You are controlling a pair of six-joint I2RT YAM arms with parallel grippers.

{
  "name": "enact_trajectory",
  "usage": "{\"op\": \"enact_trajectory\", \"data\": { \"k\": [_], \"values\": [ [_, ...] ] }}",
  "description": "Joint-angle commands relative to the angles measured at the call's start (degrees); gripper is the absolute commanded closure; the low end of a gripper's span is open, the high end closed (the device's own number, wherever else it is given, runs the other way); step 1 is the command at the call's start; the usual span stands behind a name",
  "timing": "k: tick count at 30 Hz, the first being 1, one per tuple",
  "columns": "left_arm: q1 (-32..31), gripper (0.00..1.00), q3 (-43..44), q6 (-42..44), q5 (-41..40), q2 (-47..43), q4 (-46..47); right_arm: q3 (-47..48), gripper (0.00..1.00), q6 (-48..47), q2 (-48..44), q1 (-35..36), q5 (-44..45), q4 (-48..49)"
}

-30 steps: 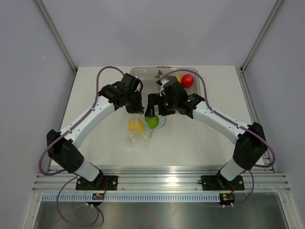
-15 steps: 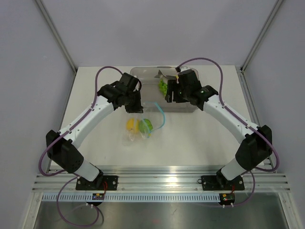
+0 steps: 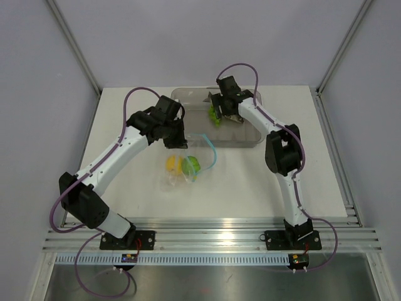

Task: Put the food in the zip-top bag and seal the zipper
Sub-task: Pick up the fake fish from the bin.

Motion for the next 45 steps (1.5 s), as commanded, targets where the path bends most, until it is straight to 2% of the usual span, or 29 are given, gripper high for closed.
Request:
{"op": "enact_trajectory", "data": {
  "k": [1,8,15,20,22,23,26,27,30,40,44,45],
  "values": [
    [0.35,1.0,-0.09,0.82,1.74,-2.39,1.53,9.46,0.12,-6.37,4.59,-0.05,4.75,-3.73],
    [0.43,1.0,0.09,1.88,2.27,-1.6,1.18,20.63,0.05,-9.27,14.0,-0.14,6.43,-6.02],
    [0.43,1.0,0.26,2.41,3.24,-0.81,1.09,25.04,0.06,-10.06,18.75,-0.58,7.49,-4.96],
    [0.43,1.0,-0.17,2.76,2.88,-0.81,1.0,25.13,0.06,-9.45,19.28,-1.37,2.66,-4.08],
    [0.43,1.0,-0.44,2.76,2.8,-0.81,1.09,24.43,0.11,-8.84,18.24,-1.54,1.07,-3.91],
    [0.43,1.0,-0.96,2.67,2.88,-0.89,1.17,22.51,0.19,-8.57,17.53,-1.63,0.98,-2.95],
    [0.43,1.0,-1.41,2.58,2.88,-1.16,1.44,15.85,0.33,-7.17,12.97,-1.63,-0.25,0.73],
    [0.43,1.0,-1.67,2.58,2.88,-1.42,1.35,14.16,0.41,-6.73,11.74,-1.63,-1.03,1.71],
    [0.43,1.0,-1.93,2.58,2.8,-1.68,1.44,9.23,0.53,-5.32,7.6,-1.63,-2.62,3.91],
    [0.43,1.0,-3.52,2.41,2.97,-2.91,2.49,-3.6,0.66,-0.07,-4.87,-1.63,-2.97,6.29],
    [0.43,1.0,-3.26,2.32,3.41,-2.83,2.93,-9.49,0.8,2.24,-9.27,-1.55,-3.41,7.95],
    [0.43,1.0,-3.25,2.32,3.59,-2.91,3.11,-10.37,0.8,2.68,-10.07,-1.63,-3.42,8.13]
  ]
}}
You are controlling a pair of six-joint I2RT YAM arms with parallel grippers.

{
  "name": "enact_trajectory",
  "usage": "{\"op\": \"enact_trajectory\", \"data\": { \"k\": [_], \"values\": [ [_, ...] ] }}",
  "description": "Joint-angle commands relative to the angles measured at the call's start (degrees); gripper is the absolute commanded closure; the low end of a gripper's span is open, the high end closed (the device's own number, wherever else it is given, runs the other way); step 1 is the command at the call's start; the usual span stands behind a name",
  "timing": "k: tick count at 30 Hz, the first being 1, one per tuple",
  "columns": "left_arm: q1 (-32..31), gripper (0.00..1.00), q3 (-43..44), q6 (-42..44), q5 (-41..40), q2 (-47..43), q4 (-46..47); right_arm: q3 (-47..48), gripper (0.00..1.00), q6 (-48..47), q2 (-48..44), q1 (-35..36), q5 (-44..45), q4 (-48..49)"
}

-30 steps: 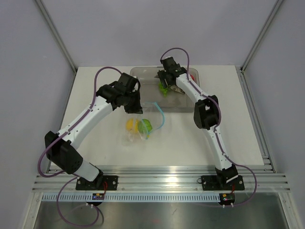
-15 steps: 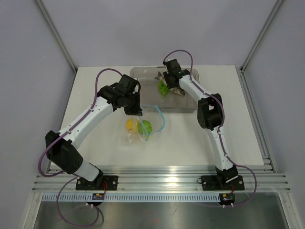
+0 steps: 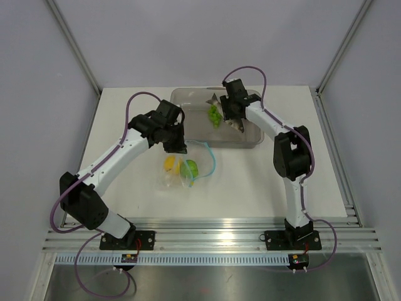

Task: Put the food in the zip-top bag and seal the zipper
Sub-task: Pick up the fake fish from the bin, then place the fake fish in the zipper food storage bag.

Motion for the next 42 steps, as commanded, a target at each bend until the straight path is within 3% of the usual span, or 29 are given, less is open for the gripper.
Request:
{"op": "enact_trajectory", "data": {
  "k": [1,8,12,18,22,33,42],
  "values": [
    [0.32,1.0,0.57,0.59,1.69,-2.37,2.63,-2.84,0.82,4.25,-8.03,-0.02,-0.86,3.96],
    [0.32,1.0,2.06,0.5,1.68,-2.37,2.54,-10.74,0.85,9.88,-17.53,-0.1,-3.93,6.94],
    [0.32,1.0,3.38,1.03,1.42,-2.28,2.19,-16.54,0.85,13.91,-26.56,-0.02,-12.09,10.54],
    [0.41,1.0,5.93,2.08,1.95,-1.75,1.49,-29.28,0.85,21.46,-39.66,-0.01,-22.21,20.65],
    [0.41,1.0,7.51,1.91,3.35,-1.67,1.49,-39.46,0.85,28.24,-46.27,0.77,-28.53,32.56],
    [0.76,1.0,11.73,-0.2,5.73,-1.05,2.01,-56.09,0.87,39.59,-56.73,12.29,-15.89,51.66],
    [1.73,1.0,11.21,-2.39,10.12,-2.1,4.47,-61.38,0.86,42.14,-56.83,16.51,-10.53,56.87]
  ]
}}
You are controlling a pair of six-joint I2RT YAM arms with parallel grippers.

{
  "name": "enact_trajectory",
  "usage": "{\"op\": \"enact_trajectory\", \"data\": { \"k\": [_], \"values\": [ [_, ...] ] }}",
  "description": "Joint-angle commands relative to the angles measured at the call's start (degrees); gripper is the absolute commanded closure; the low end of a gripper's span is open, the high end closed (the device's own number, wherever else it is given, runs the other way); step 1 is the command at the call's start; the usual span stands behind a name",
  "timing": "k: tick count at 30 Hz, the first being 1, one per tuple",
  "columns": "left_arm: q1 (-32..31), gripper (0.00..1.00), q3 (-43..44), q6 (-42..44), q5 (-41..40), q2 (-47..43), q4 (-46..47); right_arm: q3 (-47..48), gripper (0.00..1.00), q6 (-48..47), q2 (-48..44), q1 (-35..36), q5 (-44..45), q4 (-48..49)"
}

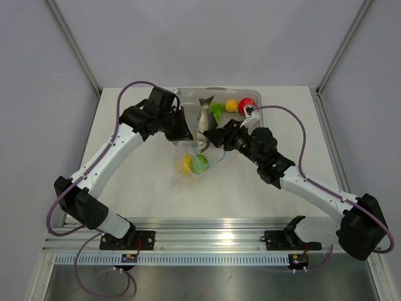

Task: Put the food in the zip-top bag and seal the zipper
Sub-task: Place the fake fish in the zipper food storage bag.

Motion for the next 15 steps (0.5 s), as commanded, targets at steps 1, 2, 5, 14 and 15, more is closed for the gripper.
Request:
{"op": "enact_trajectory", "data": {
  "k": [1,2,5,14,15],
  "values": [
    [0.72,1.0,1.9,-1.67,4.37,-2.08,4.3,-0.7,0.84,2.14,-0.44,1.88,3.72,6.84],
    [0.81,1.0,1.81,-2.11,5.16,-2.17,4.56,-1.05,0.83,2.67,-0.09,2.06,3.72,6.93],
    [0.81,1.0,1.63,-3.17,6.48,-2.08,5.7,-3.69,0.81,5.29,0.79,3.29,6.71,9.73],
    [0.99,1.0,-0.65,-4.93,8.33,-2.26,8.87,-8.44,0.89,10.94,4.57,5.4,9.44,17.39],
    [1.08,1.0,-0.83,-5.02,8.33,-2.17,8.78,-8.18,0.91,10.85,4.83,5.58,9.09,16.95]
  ]
}}
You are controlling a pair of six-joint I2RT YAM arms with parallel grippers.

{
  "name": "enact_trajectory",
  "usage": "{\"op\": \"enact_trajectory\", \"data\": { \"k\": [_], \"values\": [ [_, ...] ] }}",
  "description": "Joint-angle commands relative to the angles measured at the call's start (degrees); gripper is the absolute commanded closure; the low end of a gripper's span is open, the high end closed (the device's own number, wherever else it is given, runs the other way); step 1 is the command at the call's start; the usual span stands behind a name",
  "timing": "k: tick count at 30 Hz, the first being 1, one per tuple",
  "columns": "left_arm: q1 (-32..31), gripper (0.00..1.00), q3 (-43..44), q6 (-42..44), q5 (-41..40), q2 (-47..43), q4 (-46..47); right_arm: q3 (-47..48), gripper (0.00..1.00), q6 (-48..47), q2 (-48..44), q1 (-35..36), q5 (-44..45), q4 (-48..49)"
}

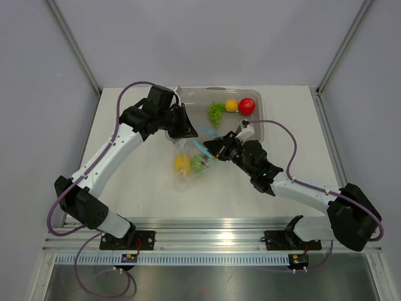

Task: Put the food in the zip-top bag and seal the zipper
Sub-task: Place the fake fish in the zipper food storage bag.

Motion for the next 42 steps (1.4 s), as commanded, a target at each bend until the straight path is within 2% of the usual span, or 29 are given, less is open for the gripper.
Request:
{"op": "enact_trajectory", "data": {
  "k": [1,8,15,19,20,22,24,26,27,28,30,33,36,42],
  "values": [
    [0.14,1.0,-0.46,-0.91,2.69,-2.17,4.13,1.11,0.91,1.47,0.88,1.14,1.5,4.9],
    [0.49,1.0,-0.72,-0.91,2.96,-1.64,4.48,2.95,0.9,-0.72,0.71,1.23,0.54,1.66],
    [1.19,1.0,-1.69,-0.38,3.4,-1.82,4.65,9.63,0.84,-8.81,-5.18,1.23,2.29,-13.26],
    [1.54,1.0,-2.13,-0.47,3.75,-2.0,4.83,11.39,0.78,-9.96,-9.3,1.14,10.26,-22.06],
    [1.63,1.0,-2.13,-0.38,3.83,-2.08,4.83,12.53,0.69,-10.05,-10.79,1.14,12.21,-27.74],
    [1.72,1.0,-2.13,-0.21,3.92,-2.17,4.83,12.8,0.53,-9.0,-12.21,-0.69,15.38,-32.69],
    [1.72,1.0,-1.95,-0.03,4.01,-2.17,4.74,11.23,0.39,-7.51,-14.58,-3.59,13.13,-36.66],
    [1.81,1.0,-1.95,0.15,4.1,-2.17,4.66,8.25,0.3,-4.43,-16.07,-10.26,8.39,-37.2],
    [1.89,1.0,-1.95,0.15,4.1,-2.26,4.74,7.01,0.22,-3.46,-16.17,-12.54,1.66,-35.72],
    [1.9,1.0,-1.86,0.15,4.19,-2.09,4.66,6.04,0.19,-2.15,-15.82,-16.74,-1.63,-35.01],
    [1.9,1.0,-1.78,0.06,4.19,-1.91,4.74,5.07,0.15,-1.87,-13.72,-18.45,-8.21,-33.51],
    [1.9,1.0,-1.6,0.15,4.36,-1.82,4.74,5.16,0.09,-1.96,-9.94,-18.63,-13.24,-29.92],
    [1.98,1.0,-1.34,0.15,4.27,-1.64,4.66,4.54,0.09,-0.47,-6.6,-18.63,-15.46,-26.13],
    [1.98,1.0,-1.07,0.06,4.54,-1.12,4.39,2.96,0.16,0.5,-0.45,-18.63,-16.6,-18.4]
  ]
}}
